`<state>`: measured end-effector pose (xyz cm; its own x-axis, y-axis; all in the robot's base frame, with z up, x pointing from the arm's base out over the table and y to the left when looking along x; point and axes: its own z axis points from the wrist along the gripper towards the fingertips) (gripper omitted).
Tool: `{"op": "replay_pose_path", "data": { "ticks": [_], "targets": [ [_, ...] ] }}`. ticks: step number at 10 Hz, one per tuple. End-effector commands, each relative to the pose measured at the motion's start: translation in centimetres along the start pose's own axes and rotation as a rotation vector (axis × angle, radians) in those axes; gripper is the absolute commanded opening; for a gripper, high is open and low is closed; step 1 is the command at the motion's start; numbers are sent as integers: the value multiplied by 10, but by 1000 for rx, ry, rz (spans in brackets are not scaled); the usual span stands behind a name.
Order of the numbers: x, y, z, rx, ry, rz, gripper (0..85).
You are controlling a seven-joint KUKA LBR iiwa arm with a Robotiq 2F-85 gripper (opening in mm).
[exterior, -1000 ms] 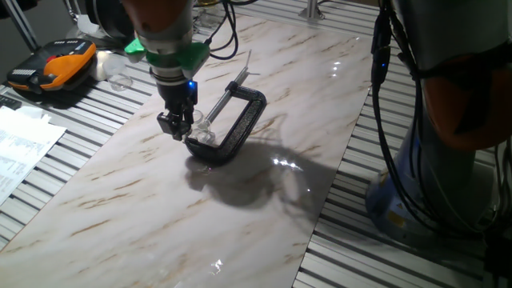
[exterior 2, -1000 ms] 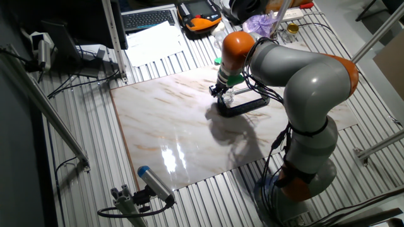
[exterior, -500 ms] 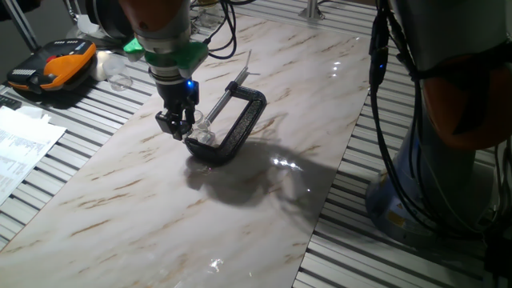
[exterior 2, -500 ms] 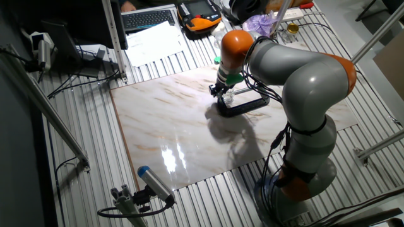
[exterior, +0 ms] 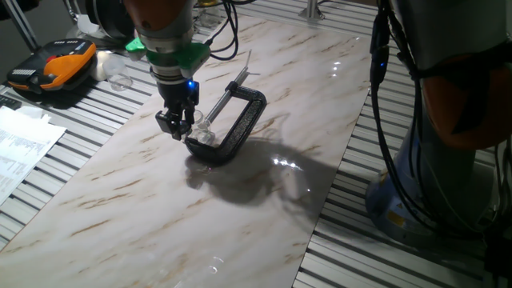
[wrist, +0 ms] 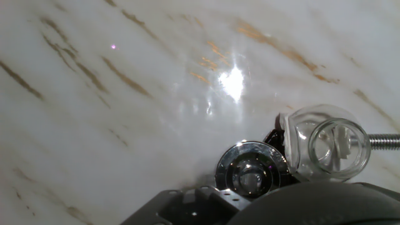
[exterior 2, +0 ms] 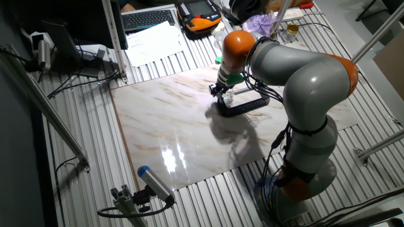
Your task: Screw the lid onto the jar
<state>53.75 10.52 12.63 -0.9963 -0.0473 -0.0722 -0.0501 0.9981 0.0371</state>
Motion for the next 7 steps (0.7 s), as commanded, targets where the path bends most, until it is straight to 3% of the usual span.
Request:
{"op": "replay_pose_path", "data": {
  "ticks": [1,2,4,7],
  "targets": [
    [0,0,0,-5,-2,-7,0],
    [0,0,0,-13,-4,-16,0],
    [0,0,0,-1,-11,-26,0],
    [0,0,0,15,14,-17,0]
  ]
}}
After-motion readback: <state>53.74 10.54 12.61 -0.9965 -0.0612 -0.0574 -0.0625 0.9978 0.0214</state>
